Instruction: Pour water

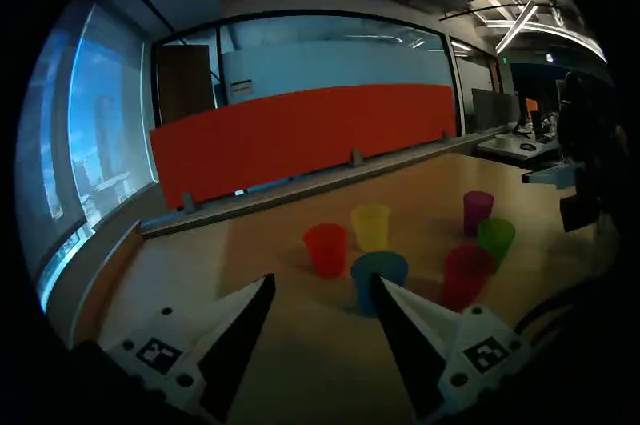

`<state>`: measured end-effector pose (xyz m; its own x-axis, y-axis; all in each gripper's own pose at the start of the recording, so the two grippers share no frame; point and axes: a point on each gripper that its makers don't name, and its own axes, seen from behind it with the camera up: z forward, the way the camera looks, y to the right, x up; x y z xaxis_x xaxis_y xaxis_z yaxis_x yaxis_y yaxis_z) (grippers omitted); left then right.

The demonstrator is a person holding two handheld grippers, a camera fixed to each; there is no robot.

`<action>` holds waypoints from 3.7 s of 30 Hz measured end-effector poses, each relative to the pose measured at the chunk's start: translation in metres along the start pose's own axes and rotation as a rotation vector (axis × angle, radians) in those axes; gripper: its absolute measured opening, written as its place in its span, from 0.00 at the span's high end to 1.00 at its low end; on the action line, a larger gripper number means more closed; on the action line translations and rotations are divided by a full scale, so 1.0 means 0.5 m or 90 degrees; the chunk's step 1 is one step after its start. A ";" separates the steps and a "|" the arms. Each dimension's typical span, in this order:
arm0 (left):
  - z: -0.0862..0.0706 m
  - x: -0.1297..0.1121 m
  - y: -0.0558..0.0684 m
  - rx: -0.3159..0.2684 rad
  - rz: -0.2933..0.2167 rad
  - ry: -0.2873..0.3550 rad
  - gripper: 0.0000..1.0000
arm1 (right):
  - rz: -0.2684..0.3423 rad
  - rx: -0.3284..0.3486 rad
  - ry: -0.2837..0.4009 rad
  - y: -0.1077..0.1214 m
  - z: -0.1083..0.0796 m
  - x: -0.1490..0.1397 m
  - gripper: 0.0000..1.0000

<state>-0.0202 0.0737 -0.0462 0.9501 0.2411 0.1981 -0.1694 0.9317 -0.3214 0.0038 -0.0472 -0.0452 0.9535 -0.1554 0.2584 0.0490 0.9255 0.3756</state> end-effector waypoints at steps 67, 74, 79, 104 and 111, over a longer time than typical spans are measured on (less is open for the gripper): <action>0.008 0.008 -0.121 0.233 -0.095 0.191 0.14 | 0.072 -0.334 0.165 0.187 -0.043 0.158 0.01; 0.018 -0.031 -0.129 0.238 -0.092 0.169 0.14 | 0.064 -0.339 0.165 0.175 -0.037 0.167 0.01; 0.019 -0.040 -0.130 0.231 -0.108 0.170 0.14 | 0.060 -0.334 0.164 0.163 -0.026 0.172 0.00; 0.036 -0.070 -0.128 0.219 -0.130 0.151 0.14 | 0.048 -0.330 0.162 0.149 -0.023 0.177 0.01; 0.036 -0.070 -0.126 0.219 -0.126 0.151 0.14 | 0.044 -0.326 0.163 0.143 -0.025 0.177 0.01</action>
<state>-0.0476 0.0118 -0.0161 0.9998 0.0178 -0.0049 -0.0176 0.9992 0.0352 0.0954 0.0094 -0.0066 0.9981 -0.0589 0.0193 0.0609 0.9897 -0.1298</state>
